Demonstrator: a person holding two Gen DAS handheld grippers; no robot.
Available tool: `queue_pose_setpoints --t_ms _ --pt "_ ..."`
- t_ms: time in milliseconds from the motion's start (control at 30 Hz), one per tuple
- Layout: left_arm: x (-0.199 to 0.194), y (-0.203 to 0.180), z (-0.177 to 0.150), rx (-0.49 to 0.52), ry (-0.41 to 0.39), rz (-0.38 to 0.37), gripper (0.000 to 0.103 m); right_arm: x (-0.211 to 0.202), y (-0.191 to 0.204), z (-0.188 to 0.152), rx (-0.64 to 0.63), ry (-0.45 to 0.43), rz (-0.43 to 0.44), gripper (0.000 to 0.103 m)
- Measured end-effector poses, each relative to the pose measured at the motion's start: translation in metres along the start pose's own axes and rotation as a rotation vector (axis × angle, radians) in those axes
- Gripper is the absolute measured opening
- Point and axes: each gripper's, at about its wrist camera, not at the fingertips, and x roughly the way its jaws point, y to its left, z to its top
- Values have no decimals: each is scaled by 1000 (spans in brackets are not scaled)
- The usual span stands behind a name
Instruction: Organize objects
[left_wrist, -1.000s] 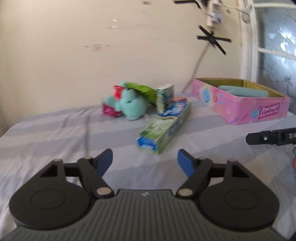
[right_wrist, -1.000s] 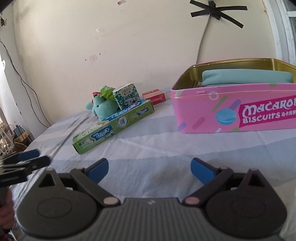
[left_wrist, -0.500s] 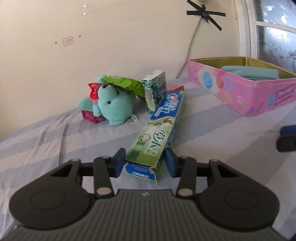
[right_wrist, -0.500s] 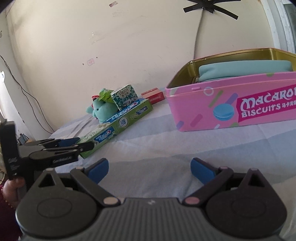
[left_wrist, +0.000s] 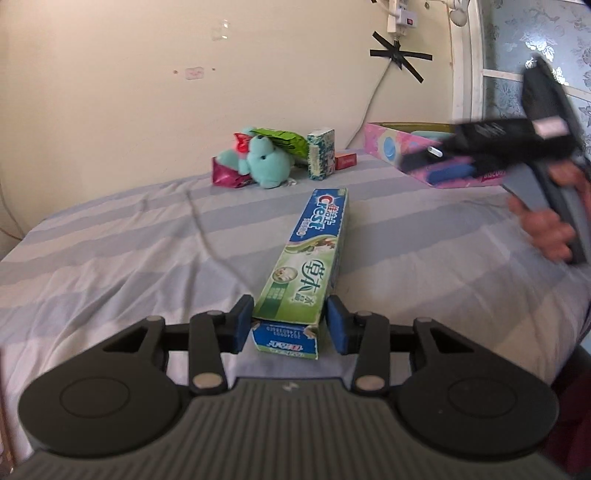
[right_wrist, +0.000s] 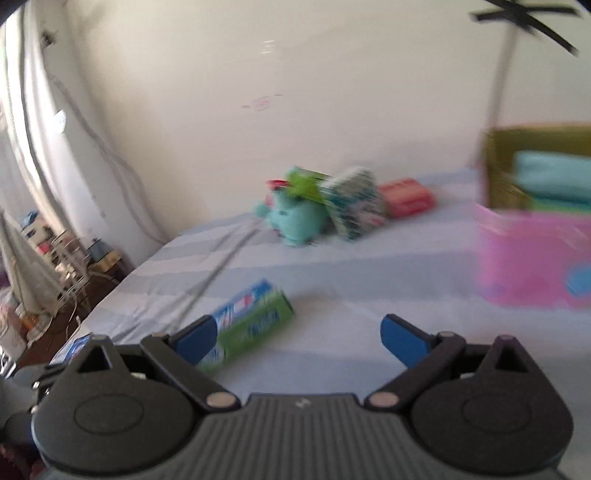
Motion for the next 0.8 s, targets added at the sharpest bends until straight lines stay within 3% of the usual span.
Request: queue_pose_setpoints --t_ms 100,233,433,567,800 --pt "-2 2 -5 -15 -5 8 45 27 18 13 -33 18 28 98" --pt "-3 -2 -7 1 -17 20 45 67 28 25 15 105 77 95" --pt "-3 0 -10 -10 -29 15 46 101 45 26 -12 207 86 80" --pt "-4 2 -13 -19 -29 19 48 103 50 19 -59 232 59 62" --pt "2 12 -13 -75 0 41 58 82 37 18 -12 255 88 59"
